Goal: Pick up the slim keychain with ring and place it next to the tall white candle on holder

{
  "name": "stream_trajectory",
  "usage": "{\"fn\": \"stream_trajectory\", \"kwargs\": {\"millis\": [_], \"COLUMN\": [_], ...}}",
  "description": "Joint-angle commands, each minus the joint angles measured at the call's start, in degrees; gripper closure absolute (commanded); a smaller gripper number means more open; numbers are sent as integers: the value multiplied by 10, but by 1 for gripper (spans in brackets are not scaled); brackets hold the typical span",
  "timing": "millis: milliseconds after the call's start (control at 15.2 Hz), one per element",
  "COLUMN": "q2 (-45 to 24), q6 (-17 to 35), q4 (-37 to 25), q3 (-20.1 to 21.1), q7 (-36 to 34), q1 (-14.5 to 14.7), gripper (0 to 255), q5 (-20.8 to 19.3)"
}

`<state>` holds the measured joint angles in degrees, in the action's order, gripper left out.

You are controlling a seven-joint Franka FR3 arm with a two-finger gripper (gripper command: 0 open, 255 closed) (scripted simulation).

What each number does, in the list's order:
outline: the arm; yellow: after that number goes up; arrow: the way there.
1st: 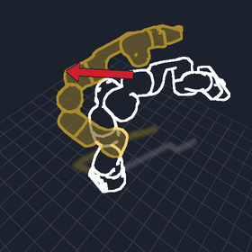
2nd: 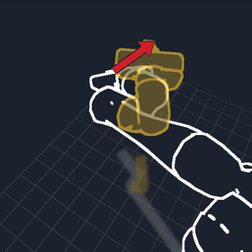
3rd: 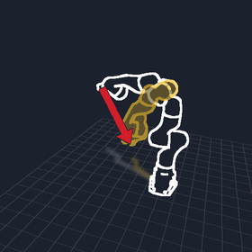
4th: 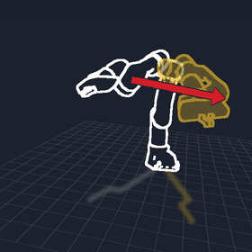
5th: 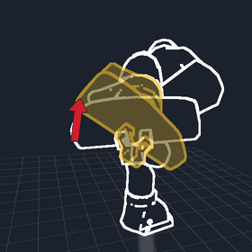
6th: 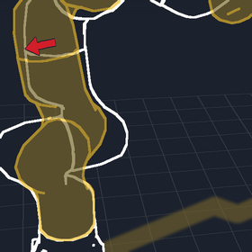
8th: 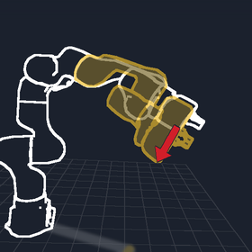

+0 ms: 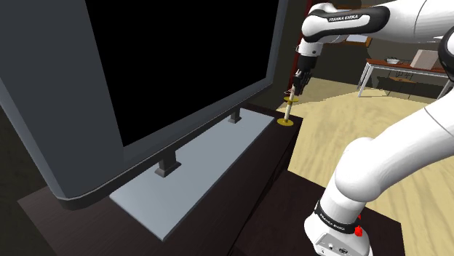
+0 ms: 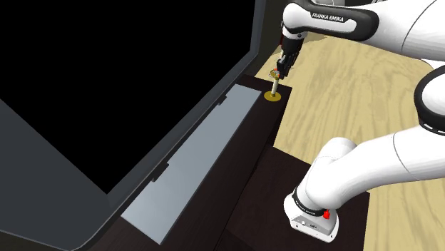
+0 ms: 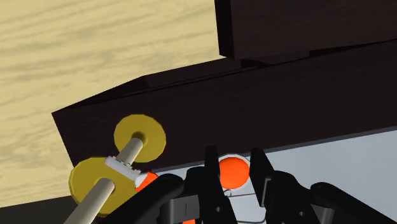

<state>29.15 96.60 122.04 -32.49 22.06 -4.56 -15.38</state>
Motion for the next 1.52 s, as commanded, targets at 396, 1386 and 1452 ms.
{"fn": "stream_trajectory", "kwargs": {"millis": [396, 1386, 1452], "q2": [1, -22, -25], "q6": [62, 182, 190], "q4": [62, 159, 165], "q3": [-13, -44, -47], "q7": [-3, -3, -3], "q1": [-4, -7, -7], "gripper": [255, 255, 255], "q5": [-9, -22, -22]}}
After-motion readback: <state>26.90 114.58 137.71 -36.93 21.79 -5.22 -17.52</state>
